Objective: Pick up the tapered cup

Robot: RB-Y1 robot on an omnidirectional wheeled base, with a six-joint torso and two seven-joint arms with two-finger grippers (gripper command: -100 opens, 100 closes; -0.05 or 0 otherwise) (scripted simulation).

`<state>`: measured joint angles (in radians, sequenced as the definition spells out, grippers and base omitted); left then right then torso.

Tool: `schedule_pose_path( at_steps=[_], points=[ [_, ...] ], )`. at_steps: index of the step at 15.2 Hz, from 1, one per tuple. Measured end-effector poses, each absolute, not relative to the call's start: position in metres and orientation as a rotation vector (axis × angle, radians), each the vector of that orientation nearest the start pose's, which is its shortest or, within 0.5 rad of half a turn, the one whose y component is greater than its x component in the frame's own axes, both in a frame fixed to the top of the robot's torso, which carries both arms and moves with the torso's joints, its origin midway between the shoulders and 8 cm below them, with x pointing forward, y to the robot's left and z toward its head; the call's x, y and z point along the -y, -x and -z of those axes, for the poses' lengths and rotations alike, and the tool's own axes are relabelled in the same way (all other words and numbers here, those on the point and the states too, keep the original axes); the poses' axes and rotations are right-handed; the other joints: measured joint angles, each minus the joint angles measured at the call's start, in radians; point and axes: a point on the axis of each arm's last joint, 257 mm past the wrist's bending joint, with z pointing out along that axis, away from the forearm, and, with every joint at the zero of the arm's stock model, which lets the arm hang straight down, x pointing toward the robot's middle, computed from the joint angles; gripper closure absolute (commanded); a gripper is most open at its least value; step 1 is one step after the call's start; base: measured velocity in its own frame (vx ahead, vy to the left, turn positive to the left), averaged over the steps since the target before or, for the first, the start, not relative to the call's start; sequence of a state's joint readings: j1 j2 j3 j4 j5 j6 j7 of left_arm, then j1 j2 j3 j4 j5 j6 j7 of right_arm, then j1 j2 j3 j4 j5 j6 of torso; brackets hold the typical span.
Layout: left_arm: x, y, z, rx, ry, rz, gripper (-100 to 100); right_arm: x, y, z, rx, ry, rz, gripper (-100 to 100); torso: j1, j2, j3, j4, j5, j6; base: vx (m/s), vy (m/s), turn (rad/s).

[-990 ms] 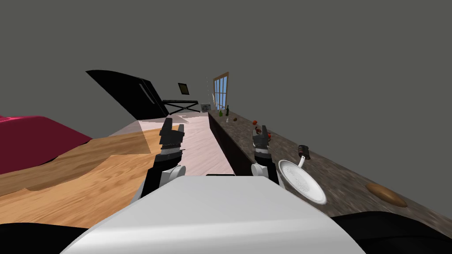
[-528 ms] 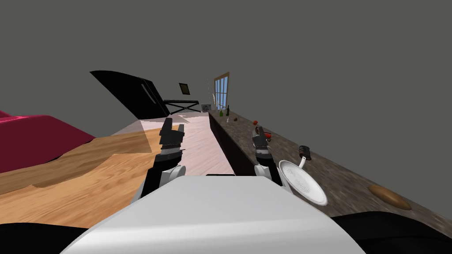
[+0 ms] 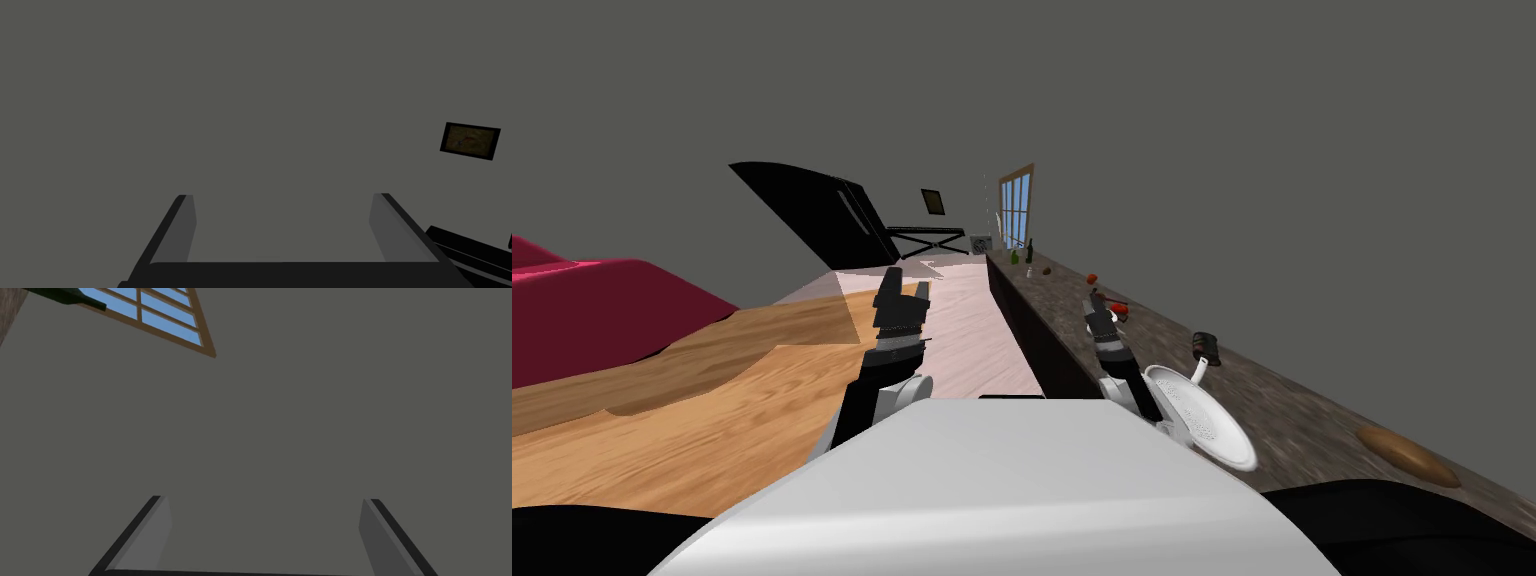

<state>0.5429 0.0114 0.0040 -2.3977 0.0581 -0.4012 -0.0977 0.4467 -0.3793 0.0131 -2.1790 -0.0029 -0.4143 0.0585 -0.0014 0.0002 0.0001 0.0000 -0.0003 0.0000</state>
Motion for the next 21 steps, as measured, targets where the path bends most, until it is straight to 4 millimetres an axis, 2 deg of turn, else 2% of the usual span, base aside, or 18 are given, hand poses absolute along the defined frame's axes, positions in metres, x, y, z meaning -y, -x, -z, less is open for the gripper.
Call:
schedule_pose_path(
  at_steps=[9, 21],
  points=[
    [-0.287, -0.332, -0.045, -0.627, 0.662, 1.229, 0, 0.258, -0.387, 0.057, -1.209, -0.280, -1.078, -100, 0.000, 0.000, 0.000, 0.000, 0.000, 0.000, -0.003, -0.012, 0.026],
    [-0.287, -0.332, -0.045, -0.627, 0.662, 1.229, 0, 0.281, -0.391, 0.096, -1.440, -0.029, -0.888, -100, 0.000, -0.001, 0.000, 0.000, 0.000, 0.000, 0.001, -0.015, 0.032]
  ],
)
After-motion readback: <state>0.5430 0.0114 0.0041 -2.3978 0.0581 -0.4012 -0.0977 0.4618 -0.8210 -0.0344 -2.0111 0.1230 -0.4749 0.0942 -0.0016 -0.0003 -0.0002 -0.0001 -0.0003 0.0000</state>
